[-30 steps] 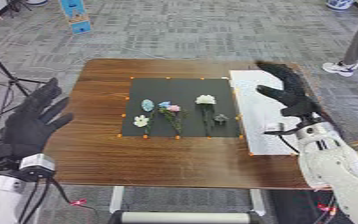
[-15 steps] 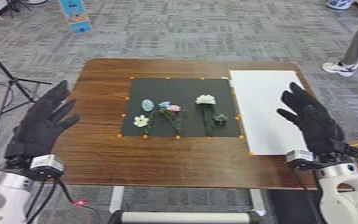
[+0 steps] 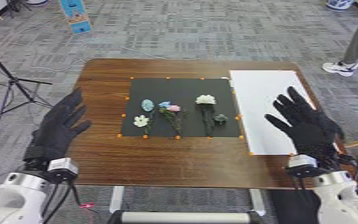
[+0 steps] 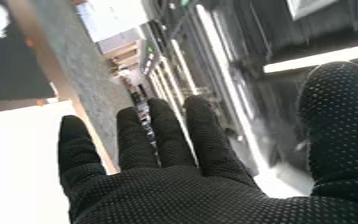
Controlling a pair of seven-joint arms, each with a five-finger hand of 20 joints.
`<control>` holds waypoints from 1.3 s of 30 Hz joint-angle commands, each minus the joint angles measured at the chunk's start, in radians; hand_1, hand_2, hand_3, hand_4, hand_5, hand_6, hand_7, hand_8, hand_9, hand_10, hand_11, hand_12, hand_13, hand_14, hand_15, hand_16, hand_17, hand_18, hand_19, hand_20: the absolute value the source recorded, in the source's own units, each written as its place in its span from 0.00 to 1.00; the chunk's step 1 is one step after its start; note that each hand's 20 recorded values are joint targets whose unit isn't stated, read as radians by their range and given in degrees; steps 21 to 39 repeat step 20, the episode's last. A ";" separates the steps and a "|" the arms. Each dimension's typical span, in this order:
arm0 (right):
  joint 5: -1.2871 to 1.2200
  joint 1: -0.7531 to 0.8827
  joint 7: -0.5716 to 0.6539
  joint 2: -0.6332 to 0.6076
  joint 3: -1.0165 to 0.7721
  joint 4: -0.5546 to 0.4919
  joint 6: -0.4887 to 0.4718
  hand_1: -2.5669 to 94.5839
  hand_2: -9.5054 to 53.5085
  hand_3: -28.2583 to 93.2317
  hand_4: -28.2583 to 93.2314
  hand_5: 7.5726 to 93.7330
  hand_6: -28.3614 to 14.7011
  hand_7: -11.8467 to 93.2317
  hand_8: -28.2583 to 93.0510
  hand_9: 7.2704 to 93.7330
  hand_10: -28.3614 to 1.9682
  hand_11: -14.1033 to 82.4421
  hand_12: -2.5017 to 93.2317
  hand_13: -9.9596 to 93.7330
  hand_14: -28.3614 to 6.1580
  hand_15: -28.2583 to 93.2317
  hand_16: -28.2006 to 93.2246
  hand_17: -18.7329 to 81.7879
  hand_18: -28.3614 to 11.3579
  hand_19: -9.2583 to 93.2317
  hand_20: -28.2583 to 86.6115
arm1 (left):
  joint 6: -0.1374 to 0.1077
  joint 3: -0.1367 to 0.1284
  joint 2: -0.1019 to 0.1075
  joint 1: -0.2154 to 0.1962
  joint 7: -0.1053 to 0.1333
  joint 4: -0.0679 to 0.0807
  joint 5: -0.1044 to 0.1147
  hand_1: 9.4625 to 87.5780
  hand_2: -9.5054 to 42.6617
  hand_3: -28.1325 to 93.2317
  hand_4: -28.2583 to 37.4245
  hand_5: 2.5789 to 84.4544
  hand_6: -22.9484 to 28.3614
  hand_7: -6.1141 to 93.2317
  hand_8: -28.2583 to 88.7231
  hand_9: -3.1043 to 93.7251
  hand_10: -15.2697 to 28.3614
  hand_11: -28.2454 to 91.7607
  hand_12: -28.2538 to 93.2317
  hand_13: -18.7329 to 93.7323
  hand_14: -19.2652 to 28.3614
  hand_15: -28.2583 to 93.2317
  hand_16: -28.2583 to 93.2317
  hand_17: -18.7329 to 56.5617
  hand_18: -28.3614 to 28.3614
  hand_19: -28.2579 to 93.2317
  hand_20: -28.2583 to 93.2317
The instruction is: Arrange flowers
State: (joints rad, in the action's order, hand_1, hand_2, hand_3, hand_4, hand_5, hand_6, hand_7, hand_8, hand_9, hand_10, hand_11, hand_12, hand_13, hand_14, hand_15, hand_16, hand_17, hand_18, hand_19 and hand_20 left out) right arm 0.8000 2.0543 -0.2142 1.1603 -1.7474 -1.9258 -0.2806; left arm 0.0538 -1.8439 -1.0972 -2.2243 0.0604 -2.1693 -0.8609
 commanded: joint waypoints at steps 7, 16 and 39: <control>0.082 -0.026 -0.008 -0.022 0.066 -0.011 0.150 0.18 0.07 0.89 0.04 0.26 0.57 0.14 0.19 0.20 0.64 0.14 0.20 0.23 0.59 0.13 0.55 0.09 0.26 0.38 0.34 | 0.013 0.033 -0.017 0.031 0.019 0.012 0.005 0.22 0.00 0.71 0.00 0.19 0.47 0.18 0.19 0.17 0.50 0.23 0.46 0.25 0.63 0.22 0.33 0.01 0.91 0.52 0.27; 0.172 -0.035 -0.037 -0.036 0.087 -0.019 0.247 0.19 0.06 0.90 0.04 0.26 0.60 0.15 0.18 0.21 0.67 0.14 0.21 0.25 0.59 0.14 0.56 0.09 0.25 0.39 0.34 | 0.028 0.043 -0.011 0.063 0.003 0.032 0.017 0.21 0.00 0.74 0.00 0.20 0.47 0.20 0.18 0.18 0.50 0.26 0.45 0.26 0.61 0.25 0.32 0.03 0.87 0.51 0.29; 0.144 -0.048 -0.023 -0.021 0.101 -0.010 0.224 0.19 0.06 0.91 0.04 0.27 0.61 0.16 0.18 0.22 0.67 0.15 0.21 0.25 0.60 0.14 0.56 0.09 0.26 0.39 0.34 | 0.024 0.037 -0.014 0.047 -0.001 0.029 0.026 0.21 0.00 0.75 0.00 0.20 0.47 0.20 0.18 0.18 0.50 0.26 0.45 0.26 0.61 0.25 0.32 0.03 0.89 0.52 0.29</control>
